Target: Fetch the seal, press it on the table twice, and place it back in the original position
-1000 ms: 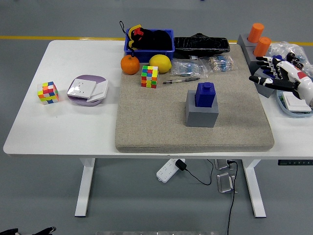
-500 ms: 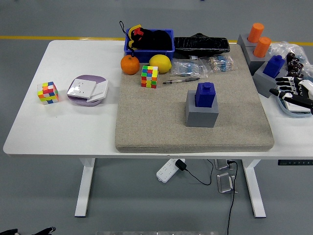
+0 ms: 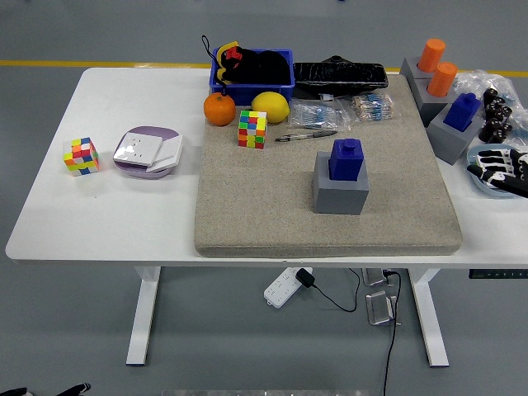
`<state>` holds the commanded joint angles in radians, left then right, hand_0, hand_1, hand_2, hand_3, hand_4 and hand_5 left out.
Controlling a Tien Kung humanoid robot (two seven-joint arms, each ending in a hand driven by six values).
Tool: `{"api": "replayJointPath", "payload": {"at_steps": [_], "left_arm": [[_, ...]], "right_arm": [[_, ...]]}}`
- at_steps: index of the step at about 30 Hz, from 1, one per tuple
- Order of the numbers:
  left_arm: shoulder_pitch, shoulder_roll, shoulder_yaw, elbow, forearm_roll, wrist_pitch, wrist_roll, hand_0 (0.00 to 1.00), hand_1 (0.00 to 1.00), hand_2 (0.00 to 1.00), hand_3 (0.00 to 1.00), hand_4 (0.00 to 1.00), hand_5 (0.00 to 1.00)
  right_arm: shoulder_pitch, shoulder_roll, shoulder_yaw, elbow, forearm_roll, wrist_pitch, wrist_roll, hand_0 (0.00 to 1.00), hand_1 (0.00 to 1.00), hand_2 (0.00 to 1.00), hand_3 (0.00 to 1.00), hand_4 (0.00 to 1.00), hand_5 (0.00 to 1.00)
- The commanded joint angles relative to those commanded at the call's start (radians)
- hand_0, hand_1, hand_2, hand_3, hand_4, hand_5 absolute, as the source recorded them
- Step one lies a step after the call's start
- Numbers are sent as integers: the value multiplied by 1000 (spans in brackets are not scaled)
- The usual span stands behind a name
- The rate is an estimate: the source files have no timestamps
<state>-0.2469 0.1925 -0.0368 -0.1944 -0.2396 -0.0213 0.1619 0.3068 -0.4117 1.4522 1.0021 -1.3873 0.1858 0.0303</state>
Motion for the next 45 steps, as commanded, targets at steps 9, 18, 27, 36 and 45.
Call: {"api": "replayJointPath", "payload": {"at_steps": [9,18,27,36,45], "left_arm": [[-1,-6,5,-1,-2,4,0,815,785,763,799,684,411],[-5,-7,11,-1,-7,8,-2,813,785,763,800,681,414],[1,-9,-8,1,15,10,7,813,784,762,799,679,415],[-4,-7,-1,-2,21,11,5,813,784,762,799,678,414],[-4,0,-14,-1,40,14,11,813,784,760,798,674,418]], "right_arm": [[-18,26,44,8,-13,8,-10,785,762,768,735,983,485],[-23,34,64,7,-23,4,-18,787,756,764,730,974,479],[-29,39,52,8,-22,3,-22,782,741,754,727,946,459],[-56,46,82,37,-22,0,-30,782,740,752,725,946,460],[-75,51,105,55,-29,-7,-32,776,737,755,723,930,445]]}}
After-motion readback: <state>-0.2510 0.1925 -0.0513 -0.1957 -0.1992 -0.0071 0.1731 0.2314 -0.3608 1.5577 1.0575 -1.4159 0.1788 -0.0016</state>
